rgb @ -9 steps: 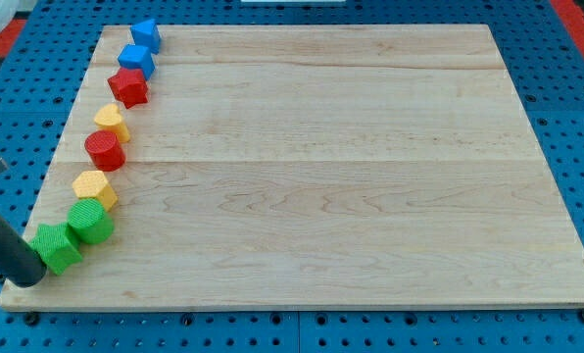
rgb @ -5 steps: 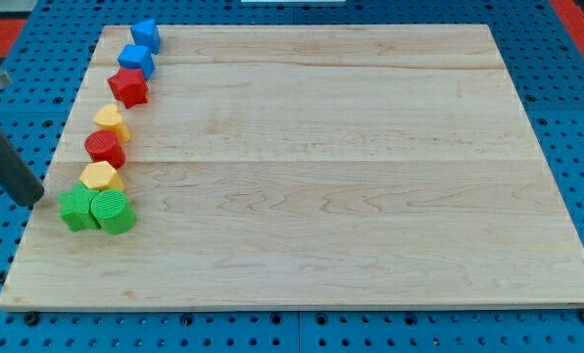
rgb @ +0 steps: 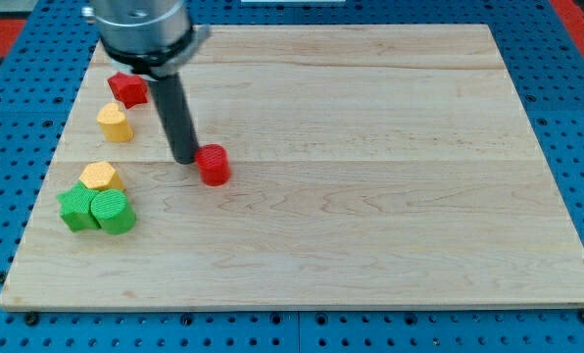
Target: Move the red blocks towards the right center of the board
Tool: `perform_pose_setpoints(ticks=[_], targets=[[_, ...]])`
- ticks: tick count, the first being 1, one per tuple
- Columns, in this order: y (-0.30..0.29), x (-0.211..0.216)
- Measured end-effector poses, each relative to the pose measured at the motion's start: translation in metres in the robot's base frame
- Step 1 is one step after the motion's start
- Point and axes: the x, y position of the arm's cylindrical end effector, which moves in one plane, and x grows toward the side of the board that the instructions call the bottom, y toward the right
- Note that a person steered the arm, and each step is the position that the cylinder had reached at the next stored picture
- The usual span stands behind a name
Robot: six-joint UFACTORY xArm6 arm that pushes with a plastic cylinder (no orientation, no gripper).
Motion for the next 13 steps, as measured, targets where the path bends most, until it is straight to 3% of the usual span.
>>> perform_pose_setpoints(ticks=[2, 3, 4, 5, 6, 10, 11, 12, 13], targets=[[-0.006, 0.039], [0.059, 0.003], [0.129, -0.003], [0.095, -0.005], [0.082, -0.034], [0.276, -0.016], [0.242, -0.016], [0.122, -0.040], [0.027, -0.024]])
